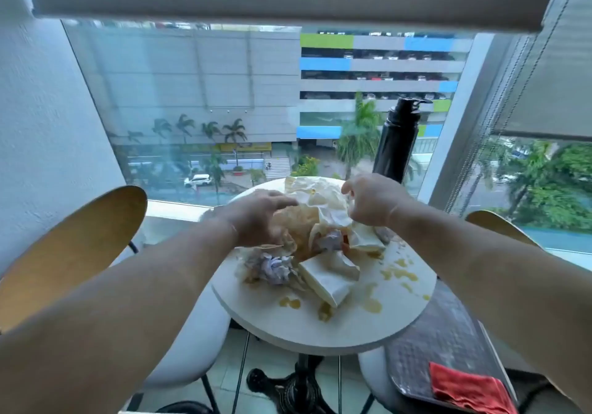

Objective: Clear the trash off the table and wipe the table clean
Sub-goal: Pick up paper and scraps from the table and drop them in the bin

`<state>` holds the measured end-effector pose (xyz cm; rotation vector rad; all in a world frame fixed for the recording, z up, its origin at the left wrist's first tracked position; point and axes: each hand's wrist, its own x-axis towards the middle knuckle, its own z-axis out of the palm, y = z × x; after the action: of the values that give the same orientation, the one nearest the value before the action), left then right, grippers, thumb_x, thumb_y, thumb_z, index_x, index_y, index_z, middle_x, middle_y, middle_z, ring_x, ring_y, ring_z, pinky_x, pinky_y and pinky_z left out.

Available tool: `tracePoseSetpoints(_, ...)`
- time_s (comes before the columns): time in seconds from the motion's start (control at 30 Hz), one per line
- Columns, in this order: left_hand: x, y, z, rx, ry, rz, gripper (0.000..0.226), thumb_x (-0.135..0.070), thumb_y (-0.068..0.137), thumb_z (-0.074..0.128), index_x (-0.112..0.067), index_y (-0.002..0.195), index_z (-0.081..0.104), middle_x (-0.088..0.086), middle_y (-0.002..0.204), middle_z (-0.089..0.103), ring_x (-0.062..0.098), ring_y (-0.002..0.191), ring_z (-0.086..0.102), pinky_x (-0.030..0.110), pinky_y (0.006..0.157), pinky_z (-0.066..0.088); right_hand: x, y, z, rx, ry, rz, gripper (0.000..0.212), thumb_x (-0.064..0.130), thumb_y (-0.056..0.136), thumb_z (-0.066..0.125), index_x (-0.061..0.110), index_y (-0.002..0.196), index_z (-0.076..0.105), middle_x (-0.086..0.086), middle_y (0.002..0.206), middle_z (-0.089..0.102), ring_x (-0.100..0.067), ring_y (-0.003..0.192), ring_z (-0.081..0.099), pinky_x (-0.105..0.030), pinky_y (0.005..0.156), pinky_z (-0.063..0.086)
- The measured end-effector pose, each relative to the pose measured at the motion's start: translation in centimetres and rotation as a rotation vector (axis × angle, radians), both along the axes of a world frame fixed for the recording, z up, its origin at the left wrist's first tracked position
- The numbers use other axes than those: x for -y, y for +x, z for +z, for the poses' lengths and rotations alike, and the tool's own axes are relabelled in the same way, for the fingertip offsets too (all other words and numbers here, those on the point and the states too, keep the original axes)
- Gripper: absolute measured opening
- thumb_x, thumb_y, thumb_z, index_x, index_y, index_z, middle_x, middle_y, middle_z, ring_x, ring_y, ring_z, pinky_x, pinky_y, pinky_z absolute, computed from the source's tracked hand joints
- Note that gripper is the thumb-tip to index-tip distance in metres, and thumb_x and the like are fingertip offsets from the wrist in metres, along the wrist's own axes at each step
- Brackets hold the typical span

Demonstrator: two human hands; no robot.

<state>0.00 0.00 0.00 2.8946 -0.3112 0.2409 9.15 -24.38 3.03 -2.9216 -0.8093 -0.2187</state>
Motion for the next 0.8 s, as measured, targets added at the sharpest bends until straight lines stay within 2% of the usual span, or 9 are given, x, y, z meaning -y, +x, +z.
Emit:
tracePoseSetpoints(0.1,2.2,0.0,-0.4,-0.155,0.132,0.041,0.088,-0.024,0.088,0.071,-0.04,0.162,0.026,0.0,0.152,0.053,0.026,0.131,0.054,0.037,0.105,0.05,1.5,-0.2,-1.1,-0.036,-0.156,-0.03,0.057,0.021,0.083,0.061,0.03,0.139,0.06,0.002,0.133,0.064,-0.022,0.118,0.061,-0.04,0.093,0.058)
tracePoseSetpoints(0.17,3.0,0.4,-0.8,-0.168,0.189,0.065,0.086,-0.015,0.091,0.063,-0.04,0.163,0.025,0.006,0.147,0.058,0.029,0.124,0.058,0.036,0.096,0.052,2.3,-0.2,-2.0,-0.046,-0.206,-0.044,0.042,0.024,0.083,0.057,0.027,0.124,0.066,0.0,0.12,0.066,-0.024,0.105,0.063,-0.04,0.084,0.06)
tracePoseSetpoints(0.23,2.7,0.6,-0.5,-0.112,0.184,0.067,0.073,-0.008,0.093,0.055,-0.035,0.159,0.039,0.007,0.14,0.062,0.029,0.119,0.06,0.035,0.093,0.052,2.9,0.4,-2.5,-0.019,-0.165,-0.053,0.023,0.019,0.084,0.056,0.028,0.101,0.068,0.002,0.106,0.064,-0.022,0.091,0.061,-0.037,0.072,0.059)
tracePoseSetpoints(0.33,1.3,0.6,-0.1,0.022,0.005,0.045,0.036,-0.006,0.094,0.056,-0.017,0.124,0.072,0.005,0.115,0.066,0.028,0.104,0.063,0.039,0.092,0.055,3.4,0.9,-2.6,-0.023,-0.102,-0.057,0.019,0.016,0.081,0.06,0.031,0.092,0.064,0.008,0.098,0.059,-0.019,0.092,0.058,-0.037,0.072,0.059)
tracePoseSetpoints(0.4,0.3,0.5,-0.1,0.126,-0.112,0.021,0.017,-0.003,0.092,0.065,-0.01,0.102,0.077,0.005,0.103,0.067,0.027,0.095,0.065,0.04,0.088,0.056,3.5,1.0,-2.3,-0.069,-0.086,-0.043,0.014,0.02,0.078,0.064,0.031,0.086,0.062,0.009,0.095,0.061,-0.017,0.089,0.059,-0.039,0.073,0.06)
tracePoseSetpoints(0.5,-0.7,0.3,0.3,0.265,-0.227,0.012,0.009,-0.005,0.092,0.07,-0.007,0.098,0.075,0.007,0.096,0.068,0.028,0.088,0.066,0.038,0.081,0.056,3.9,1.3,-1.4,-0.124,-0.078,-0.039,0.007,0.022,0.079,0.067,0.028,0.08,0.063,0.005,0.085,0.066,-0.015,0.079,0.061,-0.033,0.064,0.055)
tracePoseSetpoints(0.6,-0.8,0.4,1.2,0.339,-0.324,0.065,0.015,-0.007,0.091,0.066,-0.01,0.105,0.07,0.01,0.098,0.071,0.028,0.087,0.066,0.035,0.08,0.056,4.3,1.6,-0.1,-0.17,-0.045,-0.023,0.005,0.023,0.078,0.068,0.021,0.077,0.063,0.001,0.078,0.066,-0.017,0.072,0.059,-0.029,0.056,0.043)
tracePoseSetpoints(0.73,-0.5,0.3,2.6,0.414,-0.484,0.179,0.01,-0.01,0.083,0.054,-0.017,0.09,0.058,-0.001,0.08,0.059,0.019,0.068,0.053,0.027,0.063,0.045,4.5,1.9,1.9,-0.195,0.092,-0.008,0.014,0.026,0.076,0.066,0.018,0.071,0.057,-0.002,0.072,0.061,-0.02,0.065,0.051,-0.033,0.057,0.042)
tracePoseSetpoints(0.8,-0.4,0.1,3.6,0.421,-0.603,0.251,0.009,-0.009,0.081,0.059,-0.018,0.08,0.059,-0.004,0.073,0.06,0.016,0.064,0.052,0.026,0.06,0.043,4.6,1.9,2.9,-0.179,0.162,0.007,0.016,0.026,0.078,0.066,0.017,0.07,0.054,-0.002,0.071,0.06,-0.019,0.065,0.05,-0.033,0.057,0.04)
